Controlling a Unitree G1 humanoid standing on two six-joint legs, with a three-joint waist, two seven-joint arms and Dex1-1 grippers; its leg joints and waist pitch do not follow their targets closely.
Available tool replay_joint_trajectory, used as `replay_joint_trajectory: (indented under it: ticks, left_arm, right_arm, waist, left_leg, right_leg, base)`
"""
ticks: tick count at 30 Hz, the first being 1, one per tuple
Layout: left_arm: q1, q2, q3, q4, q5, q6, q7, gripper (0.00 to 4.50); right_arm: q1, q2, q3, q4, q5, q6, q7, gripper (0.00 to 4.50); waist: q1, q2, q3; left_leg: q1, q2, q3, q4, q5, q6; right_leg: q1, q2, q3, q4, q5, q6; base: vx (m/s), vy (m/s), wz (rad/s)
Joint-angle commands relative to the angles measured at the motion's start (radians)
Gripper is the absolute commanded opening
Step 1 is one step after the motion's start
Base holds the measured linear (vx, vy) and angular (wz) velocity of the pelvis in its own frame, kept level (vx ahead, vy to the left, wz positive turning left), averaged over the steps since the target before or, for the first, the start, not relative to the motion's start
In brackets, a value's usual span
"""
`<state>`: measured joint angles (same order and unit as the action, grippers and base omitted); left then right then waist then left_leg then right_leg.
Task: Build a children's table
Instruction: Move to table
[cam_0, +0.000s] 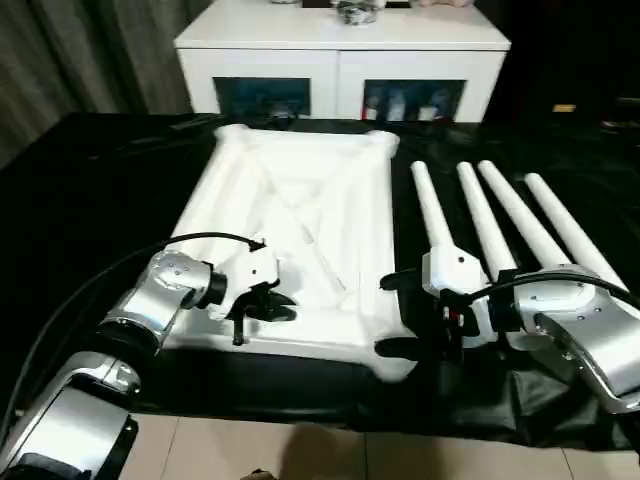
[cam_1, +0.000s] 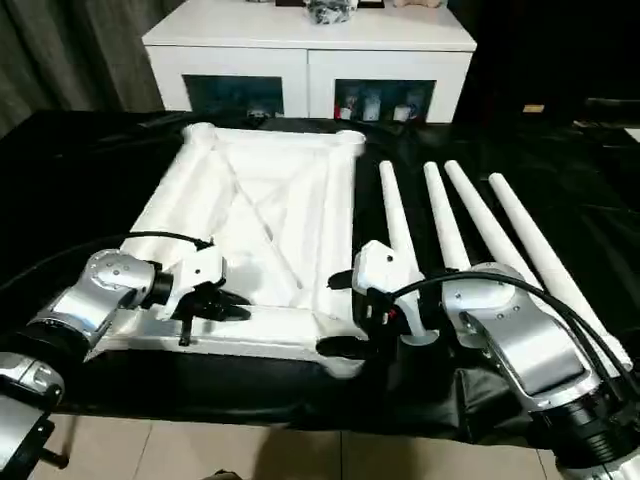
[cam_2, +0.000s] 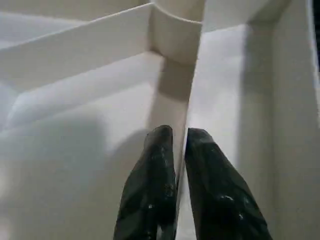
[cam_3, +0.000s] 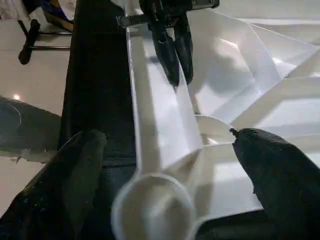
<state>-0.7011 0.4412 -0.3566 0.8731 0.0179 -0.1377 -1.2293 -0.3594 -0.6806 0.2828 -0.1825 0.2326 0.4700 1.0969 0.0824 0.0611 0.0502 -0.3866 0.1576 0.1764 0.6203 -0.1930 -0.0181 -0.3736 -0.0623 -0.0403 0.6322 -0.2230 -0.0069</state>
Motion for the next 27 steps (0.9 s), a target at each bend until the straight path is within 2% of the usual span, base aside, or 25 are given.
replay_joint_trajectory:
  ticks: [1, 2, 3, 4, 11, 16, 17, 22, 27]
  left_arm:
    - [-0.008, 0.02, 0.014, 0.015, 0.023, 0.007, 0.036, 0.15]
    - [-0.006, 0.02, 0.022, 0.017, 0.021, 0.004, 0.05, 0.08]
    - [-0.006, 0.019, 0.027, 0.022, 0.021, 0.0, 0.057, 0.03]
    - [-0.005, 0.018, 0.038, 0.028, 0.019, -0.004, 0.077, 0.03]
    - [-0.004, 0.031, 0.059, 0.059, 0.066, -0.065, 0.235, 0.03]
    - [-0.019, 0.041, 0.044, 0.084, 0.104, -0.091, 0.296, 0.03]
    - [-0.026, 0.045, 0.04, 0.097, 0.12, -0.102, 0.315, 0.03]
    - [-0.052, 0.057, 0.044, 0.132, 0.157, -0.087, 0.399, 0.03]
    - [-0.064, 0.056, 0.048, 0.148, 0.172, -0.073, 0.447, 0.03]
  right_arm:
    - [-0.026, 0.003, 0.004, 0.0, -0.005, -0.001, -0.003, 4.5]
    - [-0.026, 0.006, 0.003, 0.0, -0.006, -0.001, -0.008, 4.5]
    - [-0.026, 0.008, 0.003, -0.001, -0.007, -0.001, -0.01, 4.5]
    - [-0.027, 0.012, 0.0, 0.0, -0.009, -0.004, -0.014, 4.5]
    - [-0.04, 0.037, -0.016, 0.032, -0.04, -0.027, -0.075, 4.5]
    - [-0.05, 0.058, -0.019, 0.061, -0.067, -0.029, -0.125, 4.5]
    - [-0.051, 0.06, -0.018, 0.066, -0.075, -0.029, -0.135, 4.5]
    - [-0.069, 0.077, -0.028, 0.105, -0.102, -0.009, -0.201, 4.5]
    - [-0.083, 0.091, -0.034, 0.128, -0.126, 0.002, -0.249, 4.5]
  waist:
    - [0.002, -0.006, -0.064]
    - [0.001, -0.006, -0.064]
    - [0.002, 0.001, -0.065]
    - [-0.001, -0.005, -0.065]
    - [-0.019, -0.006, -0.064]
    - [-0.018, -0.004, -0.064]
    - [-0.018, 0.0, -0.064]
    - [-0.022, -0.002, -0.061]
    - [-0.025, -0.004, -0.061]
  left_leg:
    - [0.024, 0.083, -0.037, -0.086, -0.211, 0.015]
    - [0.025, 0.082, -0.036, -0.086, -0.212, 0.015]
    - [0.025, 0.082, -0.036, -0.085, -0.212, 0.012]
    - [0.024, 0.082, -0.036, -0.084, -0.206, 0.013]
    - [0.023, 0.079, -0.036, -0.084, -0.207, 0.013]
    - [0.026, 0.079, -0.034, -0.084, -0.201, 0.01]
    - [0.026, 0.079, -0.034, -0.084, -0.201, 0.009]
    - [0.028, 0.077, -0.035, -0.088, -0.239, -0.012]
    - [0.027, 0.077, -0.035, -0.088, -0.233, -0.013]
  right_leg:
    - [0.036, -0.102, 0.048, -0.068, -0.03, -0.275]
    - [0.035, -0.103, 0.049, -0.068, -0.032, -0.275]
    - [0.035, -0.104, 0.049, -0.068, -0.031, -0.277]
    - [0.036, -0.101, 0.049, -0.068, -0.022, -0.279]
    - [0.036, -0.098, 0.047, -0.069, -0.03, -0.278]
    - [0.033, -0.096, 0.049, -0.07, -0.014, -0.277]
    - [0.033, -0.096, 0.049, -0.068, -0.012, -0.277]
    - [0.032, -0.096, 0.05, -0.073, -0.061, -0.27]
    - [0.032, -0.096, 0.051, -0.074, -0.067, -0.264]
  base:
    - [0.0, 0.0, 0.0]
    - [0.0, 0.0, 0.0]
    - [0.0, 0.0, 0.0]
    - [0.0, 0.0, 0.0]
    - [0.0, 0.0, 0.0]
    - [0.0, 0.0, 0.0]
    - [0.0, 0.0, 0.0]
    - [0.0, 0.0, 0.0]
    - [0.0, 0.0, 0.0]
